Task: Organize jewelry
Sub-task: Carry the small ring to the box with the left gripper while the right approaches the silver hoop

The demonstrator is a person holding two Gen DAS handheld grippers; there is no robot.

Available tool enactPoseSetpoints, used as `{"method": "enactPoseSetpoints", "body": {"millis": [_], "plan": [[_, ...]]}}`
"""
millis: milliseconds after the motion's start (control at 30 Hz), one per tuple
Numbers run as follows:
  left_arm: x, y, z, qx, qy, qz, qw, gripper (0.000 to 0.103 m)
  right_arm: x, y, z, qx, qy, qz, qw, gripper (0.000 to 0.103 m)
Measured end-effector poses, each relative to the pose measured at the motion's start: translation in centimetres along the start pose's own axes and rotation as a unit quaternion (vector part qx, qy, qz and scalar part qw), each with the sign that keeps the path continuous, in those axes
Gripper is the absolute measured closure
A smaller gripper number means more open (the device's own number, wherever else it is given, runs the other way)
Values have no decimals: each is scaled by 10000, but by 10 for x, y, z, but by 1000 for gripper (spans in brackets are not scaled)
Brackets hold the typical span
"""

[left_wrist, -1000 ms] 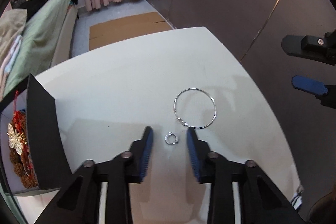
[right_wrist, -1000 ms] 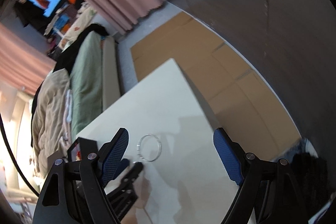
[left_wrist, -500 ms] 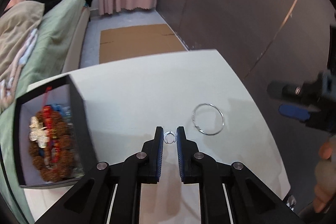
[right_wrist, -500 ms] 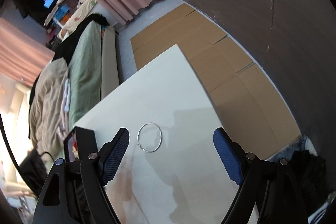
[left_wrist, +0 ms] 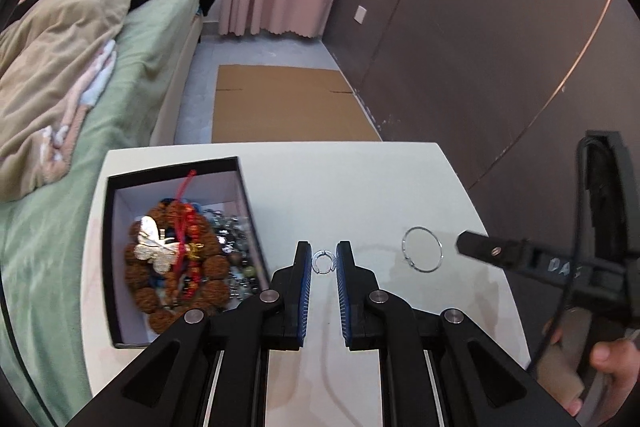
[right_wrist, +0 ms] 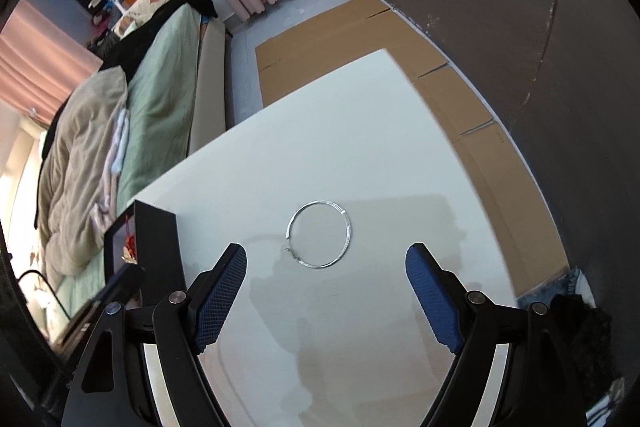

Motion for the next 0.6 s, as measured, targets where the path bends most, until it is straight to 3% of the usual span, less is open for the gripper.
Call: {"method": "enactPoseSetpoints", "body": {"millis": [200, 467, 600], "plan": [[-15, 7, -1, 13, 129, -71, 9999, 90, -21, -16, 5, -187, 287, 120, 9993, 33], [-27, 10, -2, -23, 254, -165, 9995, 90, -33, -36, 11, -456, 504, 279, 9973, 68], [-28, 9, -1, -76, 257, -214, 9994, 90, -30, -32, 12, -429, 428, 246, 9979, 71]]}}
Point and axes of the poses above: each gripper's, at about its wrist camera, not at the fingertips, and y roughly against the way its jaws point, x to its right, z to its underside, the point moved 2 cm from there along -y, roughly the way its jaws point, and after that the axes turned 5 degrees about y, right-handed, at the moved point
